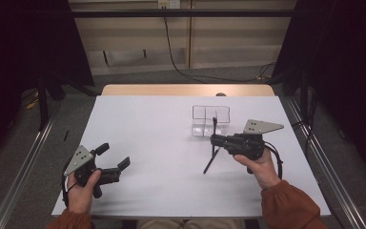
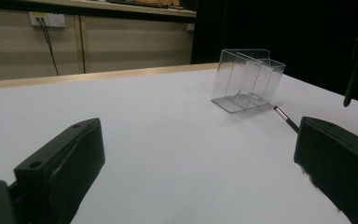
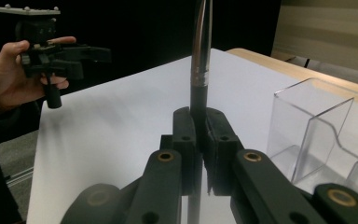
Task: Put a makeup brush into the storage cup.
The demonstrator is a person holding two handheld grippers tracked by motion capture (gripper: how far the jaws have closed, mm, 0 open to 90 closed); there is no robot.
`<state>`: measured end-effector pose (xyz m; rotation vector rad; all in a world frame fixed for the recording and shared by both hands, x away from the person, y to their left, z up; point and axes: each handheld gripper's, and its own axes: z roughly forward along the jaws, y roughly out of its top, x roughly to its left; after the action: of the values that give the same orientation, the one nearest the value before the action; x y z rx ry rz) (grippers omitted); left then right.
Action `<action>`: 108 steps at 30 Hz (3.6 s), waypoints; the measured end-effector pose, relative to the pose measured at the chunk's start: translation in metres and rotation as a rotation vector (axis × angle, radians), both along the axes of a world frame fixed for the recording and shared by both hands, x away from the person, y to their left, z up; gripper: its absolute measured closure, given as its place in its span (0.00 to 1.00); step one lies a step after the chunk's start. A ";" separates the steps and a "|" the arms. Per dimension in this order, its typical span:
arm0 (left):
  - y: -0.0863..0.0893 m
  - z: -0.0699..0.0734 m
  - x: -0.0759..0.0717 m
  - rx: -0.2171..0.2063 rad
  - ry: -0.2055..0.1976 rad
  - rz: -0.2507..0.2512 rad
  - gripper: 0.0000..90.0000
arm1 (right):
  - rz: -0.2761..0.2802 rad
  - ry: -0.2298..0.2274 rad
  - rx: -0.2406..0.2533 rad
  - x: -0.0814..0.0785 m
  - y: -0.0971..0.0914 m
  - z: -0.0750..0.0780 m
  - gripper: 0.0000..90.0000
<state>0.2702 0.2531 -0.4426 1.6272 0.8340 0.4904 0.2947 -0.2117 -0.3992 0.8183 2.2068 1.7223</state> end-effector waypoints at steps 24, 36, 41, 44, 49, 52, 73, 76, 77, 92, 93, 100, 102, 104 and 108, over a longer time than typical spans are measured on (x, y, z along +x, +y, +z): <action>0.002 0.001 -0.001 0.009 -0.004 -0.015 0.02 | -0.075 -0.046 -0.008 0.052 0.005 0.037 0.93; 0.001 0.001 -0.001 0.014 0.001 -0.025 0.02 | -0.102 -0.055 -0.021 0.080 0.020 0.047 0.93; 0.001 0.001 -0.001 0.025 0.000 -0.026 0.02 | -0.122 -0.050 -0.033 0.090 0.027 0.046 0.93; 0.002 0.002 -0.001 0.022 0.001 -0.026 0.02 | -0.142 -0.057 -0.052 0.098 0.030 0.047 0.93; 0.003 0.001 0.000 0.015 0.002 -0.022 0.02 | -0.183 -0.046 -0.051 0.110 0.034 0.044 0.93; 0.003 0.001 -0.001 0.017 0.004 -0.022 0.02 | -0.188 -0.037 -0.051 0.115 0.037 0.041 0.93; 0.003 0.001 0.000 0.029 0.004 -0.024 0.02 | -0.209 -0.005 -0.062 0.123 0.033 0.016 0.93; 0.004 0.000 0.000 0.029 0.005 -0.024 0.02 | -0.206 0.004 -0.067 0.122 0.033 0.011 0.93; 0.003 0.000 0.000 0.029 0.005 -0.023 0.02 | -0.205 0.009 -0.068 0.122 0.033 0.009 0.93; 0.003 0.000 0.000 0.038 0.010 -0.029 0.02 | -0.213 0.047 -0.084 0.123 0.033 -0.011 0.93; 0.003 0.000 0.000 0.039 0.012 -0.030 0.02 | -0.215 0.051 -0.084 0.123 0.033 -0.011 0.93; 0.003 0.000 0.001 0.046 0.012 -0.031 0.02 | -0.217 0.055 -0.100 0.123 0.031 -0.015 0.93; 0.003 0.000 0.001 0.048 0.012 -0.031 0.02 | -0.217 0.064 -0.102 0.123 0.031 -0.016 0.93; 0.002 -0.001 0.001 0.046 0.014 -0.032 0.02 | -0.211 0.067 -0.113 0.123 0.032 -0.018 0.93; 0.003 -0.001 0.001 0.046 0.015 -0.031 0.02 | -0.211 0.069 -0.109 0.123 0.032 -0.019 0.93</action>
<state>0.2713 0.2559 -0.4432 1.6857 0.8125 0.4795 0.4180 -0.1798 -0.4181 1.0550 2.1471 1.4832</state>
